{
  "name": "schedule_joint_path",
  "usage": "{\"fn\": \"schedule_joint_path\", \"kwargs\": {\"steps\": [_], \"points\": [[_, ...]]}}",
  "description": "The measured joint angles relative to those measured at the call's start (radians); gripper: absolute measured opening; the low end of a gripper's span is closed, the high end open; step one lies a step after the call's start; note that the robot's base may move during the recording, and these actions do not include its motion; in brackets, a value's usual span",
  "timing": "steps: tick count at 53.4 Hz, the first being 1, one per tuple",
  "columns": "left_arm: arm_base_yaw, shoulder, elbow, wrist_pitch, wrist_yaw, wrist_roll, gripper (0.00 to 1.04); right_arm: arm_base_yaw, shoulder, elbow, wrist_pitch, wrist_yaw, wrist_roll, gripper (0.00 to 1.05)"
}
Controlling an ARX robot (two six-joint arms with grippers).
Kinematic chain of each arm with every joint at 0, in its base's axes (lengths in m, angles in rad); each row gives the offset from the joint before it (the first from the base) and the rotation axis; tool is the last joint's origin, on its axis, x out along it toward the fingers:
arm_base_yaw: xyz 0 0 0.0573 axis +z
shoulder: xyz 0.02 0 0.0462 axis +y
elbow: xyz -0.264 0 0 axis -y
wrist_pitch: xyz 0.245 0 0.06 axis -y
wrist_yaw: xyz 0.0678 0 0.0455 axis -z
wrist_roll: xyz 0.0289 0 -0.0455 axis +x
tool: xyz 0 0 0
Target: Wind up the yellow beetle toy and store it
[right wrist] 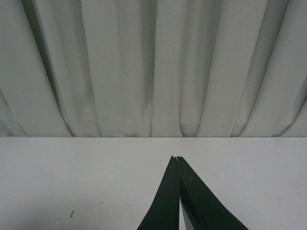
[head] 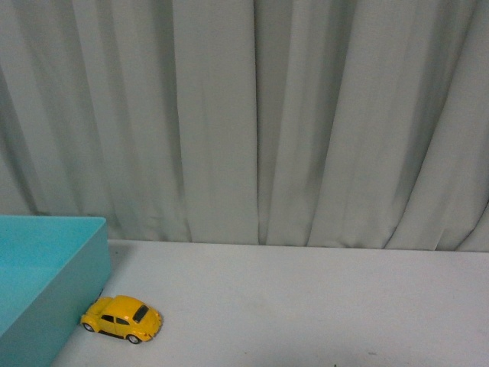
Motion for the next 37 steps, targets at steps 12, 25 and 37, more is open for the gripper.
{"fn": "schedule_joint_path", "kwargs": {"steps": [12, 25, 37], "points": [[0.0, 0.0, 0.0, 0.0, 0.0, 0.0, 0.98, 0.0, -0.078, 0.0, -0.076, 0.0, 0.0, 0.02], [0.0, 0.0, 0.0, 0.0, 0.0, 0.0, 0.98, 0.0, -0.14, 0.0, -0.14, 0.0, 0.0, 0.02], [0.0, 0.0, 0.0, 0.0, -0.001, 0.0, 0.98, 0.0, -0.278, 0.0, -0.323, -0.002, 0.001, 0.02]]}}
